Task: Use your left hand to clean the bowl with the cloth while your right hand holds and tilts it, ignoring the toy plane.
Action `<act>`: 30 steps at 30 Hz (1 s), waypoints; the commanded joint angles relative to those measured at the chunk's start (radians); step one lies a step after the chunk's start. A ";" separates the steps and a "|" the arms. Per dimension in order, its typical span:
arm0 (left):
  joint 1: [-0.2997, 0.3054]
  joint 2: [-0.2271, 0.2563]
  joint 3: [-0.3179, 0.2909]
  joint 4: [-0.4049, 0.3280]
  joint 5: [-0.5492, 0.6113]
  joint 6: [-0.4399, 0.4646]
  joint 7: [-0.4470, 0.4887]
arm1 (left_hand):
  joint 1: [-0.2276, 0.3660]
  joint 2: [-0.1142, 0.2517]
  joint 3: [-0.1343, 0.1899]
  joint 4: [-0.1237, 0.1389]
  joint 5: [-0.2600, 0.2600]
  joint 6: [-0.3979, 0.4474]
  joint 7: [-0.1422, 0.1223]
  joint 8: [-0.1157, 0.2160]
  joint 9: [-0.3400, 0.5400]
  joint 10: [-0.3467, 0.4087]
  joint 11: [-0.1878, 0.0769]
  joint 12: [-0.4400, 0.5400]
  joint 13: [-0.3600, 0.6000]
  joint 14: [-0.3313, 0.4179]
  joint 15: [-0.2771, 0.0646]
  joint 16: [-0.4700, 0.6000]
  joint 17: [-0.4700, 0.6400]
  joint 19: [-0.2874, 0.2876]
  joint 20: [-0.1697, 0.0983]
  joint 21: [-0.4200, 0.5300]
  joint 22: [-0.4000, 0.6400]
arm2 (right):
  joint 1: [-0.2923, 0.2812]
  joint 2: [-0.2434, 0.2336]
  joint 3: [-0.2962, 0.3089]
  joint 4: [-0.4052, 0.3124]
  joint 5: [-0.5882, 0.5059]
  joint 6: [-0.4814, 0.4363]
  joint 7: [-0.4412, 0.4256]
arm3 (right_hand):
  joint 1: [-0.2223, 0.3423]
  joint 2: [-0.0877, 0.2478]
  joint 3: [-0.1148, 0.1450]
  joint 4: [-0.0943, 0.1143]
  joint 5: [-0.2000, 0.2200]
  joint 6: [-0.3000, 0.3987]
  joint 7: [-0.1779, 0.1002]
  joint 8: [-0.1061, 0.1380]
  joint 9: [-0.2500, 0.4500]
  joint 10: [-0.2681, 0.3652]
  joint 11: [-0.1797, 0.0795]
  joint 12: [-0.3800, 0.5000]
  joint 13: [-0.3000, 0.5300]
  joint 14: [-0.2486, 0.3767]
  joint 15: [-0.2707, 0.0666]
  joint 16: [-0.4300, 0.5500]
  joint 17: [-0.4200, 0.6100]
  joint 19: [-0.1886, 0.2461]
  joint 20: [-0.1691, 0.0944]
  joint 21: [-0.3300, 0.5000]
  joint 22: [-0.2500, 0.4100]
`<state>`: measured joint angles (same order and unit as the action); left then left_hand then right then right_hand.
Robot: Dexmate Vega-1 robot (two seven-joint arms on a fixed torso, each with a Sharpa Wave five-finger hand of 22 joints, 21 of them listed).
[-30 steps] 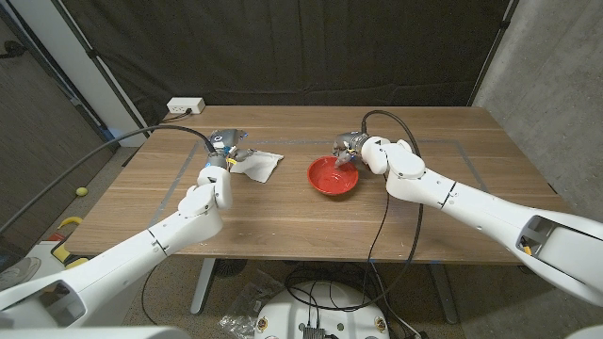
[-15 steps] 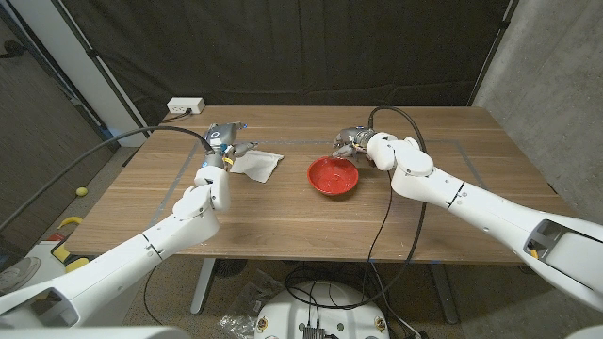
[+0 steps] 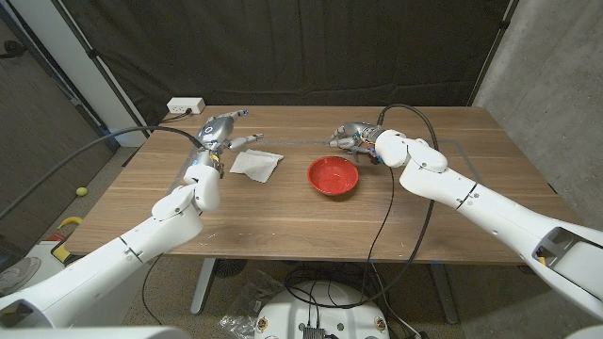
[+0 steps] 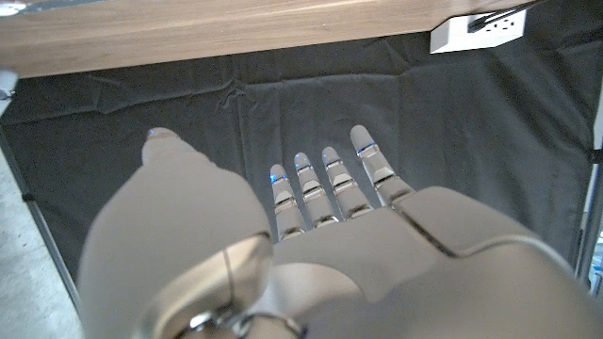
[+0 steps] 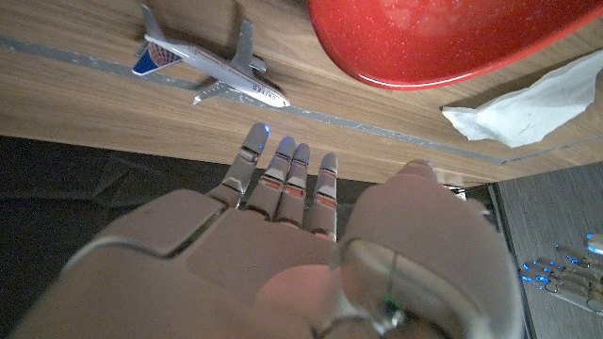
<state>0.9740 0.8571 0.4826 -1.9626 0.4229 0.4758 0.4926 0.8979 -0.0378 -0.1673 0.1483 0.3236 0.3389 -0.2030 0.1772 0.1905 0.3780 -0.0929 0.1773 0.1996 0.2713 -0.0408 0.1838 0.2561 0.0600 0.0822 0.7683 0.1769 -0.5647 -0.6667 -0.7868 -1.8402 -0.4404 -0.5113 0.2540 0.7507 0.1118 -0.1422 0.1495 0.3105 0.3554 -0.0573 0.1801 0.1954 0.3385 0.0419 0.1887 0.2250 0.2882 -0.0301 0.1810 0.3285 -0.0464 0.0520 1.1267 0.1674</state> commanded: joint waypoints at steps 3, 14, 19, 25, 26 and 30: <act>0.066 0.044 -0.119 0.036 -0.141 -0.269 0.002 | -0.032 0.002 -0.031 -0.001 0.019 -0.095 -0.003 -0.004 0.001 -0.086 0.005 0.000 -0.003 -0.070 -0.043 -0.005 -0.018 -0.029 -0.003 -0.030 0.003 | -0.066 0.020 0.116 0.037 0.250 0.120 -0.166 | -0.059 0.009 -0.025 -0.003 -0.017 -0.075 0.002 0.001 0.000 -0.113 0.001 -0.004 -0.020 -0.117 0.026 -0.004 -0.033 -0.046 -0.015 -0.073 0.002; 0.086 0.005 -0.189 0.195 -0.271 -0.573 0.036 | -0.061 0.018 -0.049 0.005 0.030 -0.147 -0.004 0.002 0.000 -0.126 -0.017 0.009 -0.005 -0.109 -0.036 0.002 -0.033 -0.046 -0.009 -0.055 0.003 | -0.069 0.068 0.140 0.126 0.372 0.252 -0.266 | -0.110 0.030 -0.031 0.002 -0.032 -0.143 0.000 -0.001 -0.001 -0.190 0.005 0.002 -0.030 -0.215 0.044 0.002 -0.064 -0.126 -0.039 -0.151 0.003; 0.072 -0.020 -0.200 0.272 -0.304 -0.684 0.031 | -0.077 0.048 -0.045 0.013 0.035 -0.135 -0.002 0.012 0.000 -0.118 -0.010 0.016 -0.005 -0.107 -0.037 0.008 -0.035 -0.051 -0.008 -0.060 0.005 | -0.098 0.086 0.157 0.121 0.373 0.267 -0.374 | -0.195 0.050 -0.042 0.017 -0.048 -0.152 -0.006 0.009 -0.002 -0.201 0.011 0.013 -0.034 -0.282 0.041 0.003 -0.083 -0.211 -0.029 -0.216 0.003; 0.019 -0.062 -0.184 0.390 -0.339 -0.795 -0.005 | -0.095 0.085 -0.040 0.021 0.039 -0.118 -0.004 0.019 -0.001 -0.110 -0.010 0.021 -0.006 -0.101 -0.043 0.014 -0.037 -0.057 -0.010 -0.066 0.006 | -0.095 0.086 0.146 0.078 0.359 0.178 -0.411 | -0.219 0.060 -0.033 0.006 -0.053 -0.126 -0.010 0.019 -0.004 -0.181 -0.007 0.025 -0.036 -0.283 0.064 0.015 -0.099 -0.242 0.009 -0.252 0.003; 0.009 -0.069 -0.179 0.407 -0.343 -0.804 -0.012 | -0.097 0.090 -0.039 0.021 0.039 -0.117 -0.003 0.019 -0.001 -0.108 -0.011 0.023 -0.006 -0.102 -0.044 0.014 -0.038 -0.057 -0.010 -0.067 0.006 | -0.092 0.085 0.142 0.078 0.359 0.175 -0.411 | -0.216 0.062 -0.030 0.003 -0.052 -0.120 -0.006 0.021 -0.004 -0.178 -0.001 0.026 -0.036 -0.282 0.066 0.015 -0.102 -0.241 0.011 -0.255 0.003; -0.016 -0.092 -0.172 0.451 -0.352 -0.828 -0.019 | -0.101 0.101 -0.038 0.020 0.040 -0.118 0.002 0.018 -0.001 -0.108 -0.011 0.023 -0.006 -0.102 -0.043 0.015 -0.039 -0.062 -0.009 -0.071 0.006 | -0.085 0.090 0.138 0.085 0.361 0.183 -0.430 | -0.215 0.063 -0.025 0.000 -0.054 -0.118 -0.005 0.021 -0.004 -0.168 0.003 0.030 -0.036 -0.274 0.071 0.018 -0.106 -0.239 0.020 -0.261 0.003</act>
<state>1.0155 0.8201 0.3047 -1.6629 0.1271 -0.2091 0.5059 0.8003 0.0504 -0.2037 0.1644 0.3591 0.2129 -0.2069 0.1893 0.1860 0.2608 -0.1069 0.1969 0.1904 0.1708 -0.0393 0.1894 0.2182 0.0098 0.0718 0.7046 0.1794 -0.6521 -0.5902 -0.6446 -1.7475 -0.0937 -0.3042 -0.1018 0.5365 0.1718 -0.1735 0.1502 0.2582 0.2289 -0.0641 0.1966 0.1906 0.1585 0.0457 0.2113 0.1856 0.0077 0.0344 0.1891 0.2228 -0.1742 0.0629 0.8712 0.1677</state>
